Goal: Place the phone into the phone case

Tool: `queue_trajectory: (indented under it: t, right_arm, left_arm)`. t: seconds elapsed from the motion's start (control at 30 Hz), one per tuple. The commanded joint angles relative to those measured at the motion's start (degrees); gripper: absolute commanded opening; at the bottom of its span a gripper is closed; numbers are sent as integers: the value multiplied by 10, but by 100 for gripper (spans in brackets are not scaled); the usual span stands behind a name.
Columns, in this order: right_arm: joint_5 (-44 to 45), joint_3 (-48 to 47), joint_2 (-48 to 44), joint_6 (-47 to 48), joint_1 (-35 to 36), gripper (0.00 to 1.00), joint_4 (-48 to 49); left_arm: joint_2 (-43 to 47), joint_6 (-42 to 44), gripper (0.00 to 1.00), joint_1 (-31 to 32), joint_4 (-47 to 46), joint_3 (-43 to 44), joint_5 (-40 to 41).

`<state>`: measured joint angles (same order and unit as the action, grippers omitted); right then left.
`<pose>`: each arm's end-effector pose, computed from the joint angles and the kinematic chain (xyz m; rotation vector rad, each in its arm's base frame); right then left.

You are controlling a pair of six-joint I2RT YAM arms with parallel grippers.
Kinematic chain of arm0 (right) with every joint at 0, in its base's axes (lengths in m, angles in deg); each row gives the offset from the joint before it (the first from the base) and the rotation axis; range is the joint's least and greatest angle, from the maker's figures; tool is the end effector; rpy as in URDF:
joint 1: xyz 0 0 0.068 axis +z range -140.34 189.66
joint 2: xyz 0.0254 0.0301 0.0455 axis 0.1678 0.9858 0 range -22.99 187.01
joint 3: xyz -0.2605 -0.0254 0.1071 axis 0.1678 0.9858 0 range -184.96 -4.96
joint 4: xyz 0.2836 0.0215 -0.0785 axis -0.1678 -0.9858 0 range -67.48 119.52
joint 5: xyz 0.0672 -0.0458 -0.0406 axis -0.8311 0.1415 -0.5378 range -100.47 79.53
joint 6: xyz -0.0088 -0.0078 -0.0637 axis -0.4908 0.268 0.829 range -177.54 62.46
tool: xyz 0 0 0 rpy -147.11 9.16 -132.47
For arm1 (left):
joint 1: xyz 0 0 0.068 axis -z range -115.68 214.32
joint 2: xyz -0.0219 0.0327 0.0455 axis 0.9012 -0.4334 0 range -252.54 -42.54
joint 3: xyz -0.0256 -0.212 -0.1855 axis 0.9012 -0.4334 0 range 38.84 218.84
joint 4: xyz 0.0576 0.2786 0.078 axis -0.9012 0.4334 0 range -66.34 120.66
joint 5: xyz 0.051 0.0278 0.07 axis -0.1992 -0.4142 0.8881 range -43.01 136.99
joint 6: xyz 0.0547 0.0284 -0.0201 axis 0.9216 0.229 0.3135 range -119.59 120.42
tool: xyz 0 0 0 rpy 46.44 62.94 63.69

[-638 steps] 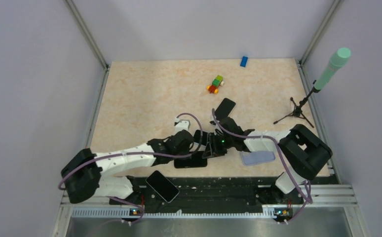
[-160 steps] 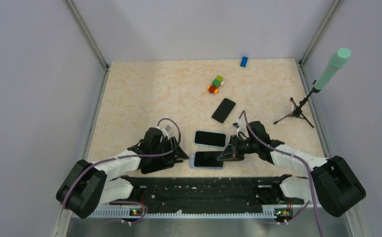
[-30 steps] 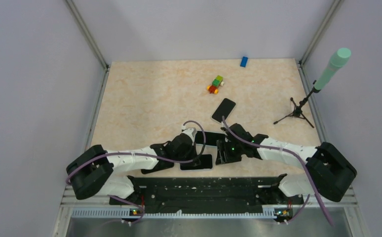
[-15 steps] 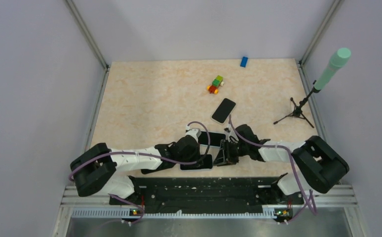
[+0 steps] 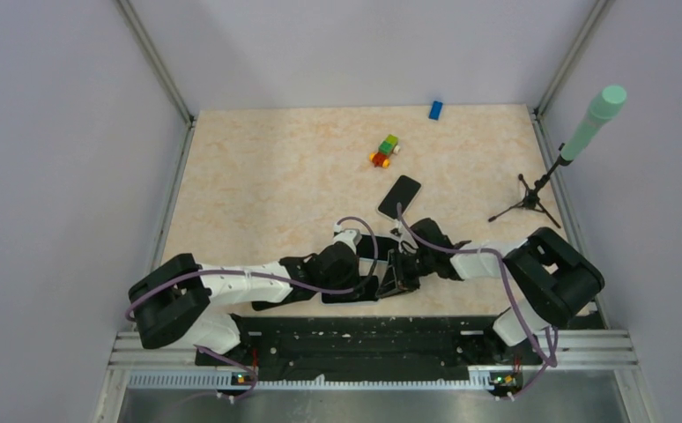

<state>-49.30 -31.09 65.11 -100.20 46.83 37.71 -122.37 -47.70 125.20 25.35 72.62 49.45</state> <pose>0.1901 0.1841 0.0768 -0.1869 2.7892 1.3333 0.1446 -0.2551 0.1310 0.2647 2.5580 -0.7772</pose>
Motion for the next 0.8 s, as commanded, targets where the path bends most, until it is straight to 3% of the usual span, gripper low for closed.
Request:
queue_trajectory:
  t: [0.0,0.13,0.5,0.77]
  right_arm:
    - [206,-30,40,68,52,14,-137]
    - [271,-55,57,74,81,0,-182]
    - [409,-101,80,85,138,0,-266]
    - [391,-103,9,80,137,0,-261]
  left_arm:
    - [-34,11,0,5,83,-13,25]
    - [-36,10,0,7,83,-11,27]
    - [-30,1,0,7,67,-7,23]
    - [-27,-6,0,7,50,-4,17]
